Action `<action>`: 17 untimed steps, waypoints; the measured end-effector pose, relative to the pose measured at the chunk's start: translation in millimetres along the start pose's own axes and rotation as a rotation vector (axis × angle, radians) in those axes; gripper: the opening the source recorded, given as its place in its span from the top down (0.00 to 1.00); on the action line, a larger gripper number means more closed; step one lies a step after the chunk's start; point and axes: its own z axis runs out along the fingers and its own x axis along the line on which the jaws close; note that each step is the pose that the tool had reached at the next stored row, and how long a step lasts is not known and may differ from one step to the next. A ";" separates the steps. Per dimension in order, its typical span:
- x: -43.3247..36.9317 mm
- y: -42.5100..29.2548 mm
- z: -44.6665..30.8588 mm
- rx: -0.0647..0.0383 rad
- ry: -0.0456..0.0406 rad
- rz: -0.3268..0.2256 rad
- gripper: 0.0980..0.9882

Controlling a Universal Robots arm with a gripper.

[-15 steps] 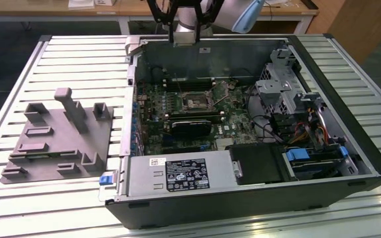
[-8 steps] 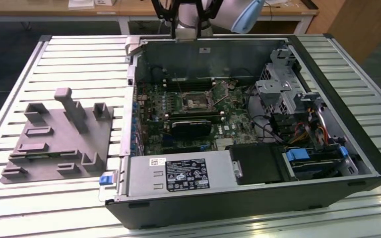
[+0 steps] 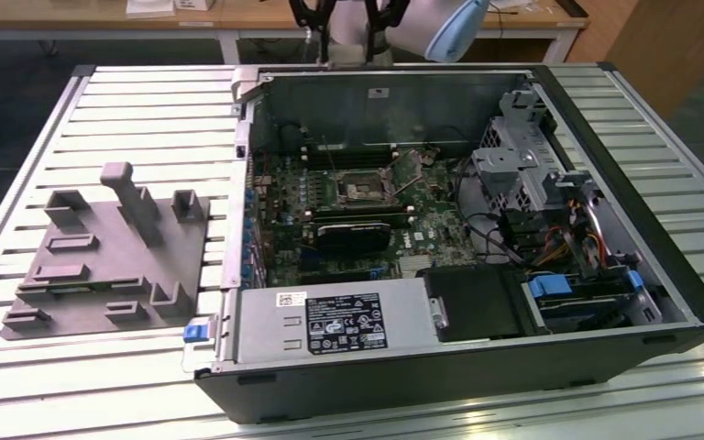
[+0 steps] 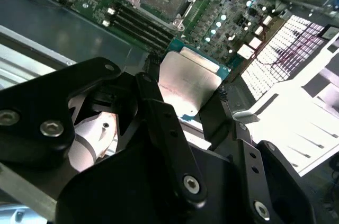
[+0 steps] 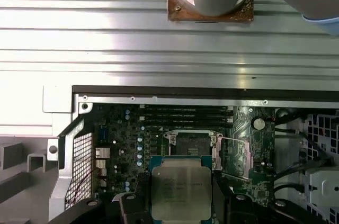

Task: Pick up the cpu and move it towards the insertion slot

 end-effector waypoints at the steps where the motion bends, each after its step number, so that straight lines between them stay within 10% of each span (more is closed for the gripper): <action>1: -0.3 1.9 0.2 0.000 0.0000 0.000 0.50; 17: -30.6 7.4 2.5 0.000 -0.0010 0.001 0.50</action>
